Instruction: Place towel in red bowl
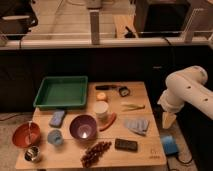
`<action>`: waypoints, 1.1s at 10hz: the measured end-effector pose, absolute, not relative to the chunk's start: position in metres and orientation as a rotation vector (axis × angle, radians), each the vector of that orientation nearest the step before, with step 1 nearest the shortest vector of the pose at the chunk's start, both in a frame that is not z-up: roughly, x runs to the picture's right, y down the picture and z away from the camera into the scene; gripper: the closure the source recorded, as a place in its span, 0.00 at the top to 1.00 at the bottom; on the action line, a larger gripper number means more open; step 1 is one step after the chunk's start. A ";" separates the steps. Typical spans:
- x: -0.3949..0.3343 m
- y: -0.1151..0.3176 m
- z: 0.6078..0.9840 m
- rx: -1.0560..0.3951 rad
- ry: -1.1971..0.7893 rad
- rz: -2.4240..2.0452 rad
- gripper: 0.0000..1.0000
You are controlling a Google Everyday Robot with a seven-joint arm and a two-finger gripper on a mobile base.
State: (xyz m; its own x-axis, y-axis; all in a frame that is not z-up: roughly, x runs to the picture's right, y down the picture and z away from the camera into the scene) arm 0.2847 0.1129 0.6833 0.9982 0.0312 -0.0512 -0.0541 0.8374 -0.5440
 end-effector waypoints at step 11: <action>0.235 0.154 0.720 -0.616 -0.021 -0.029 0.80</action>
State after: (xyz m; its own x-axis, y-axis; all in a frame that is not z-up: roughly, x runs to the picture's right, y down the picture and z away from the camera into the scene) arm 0.2353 0.1537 0.7205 0.9994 -0.0208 0.0283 0.0334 0.8158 -0.5773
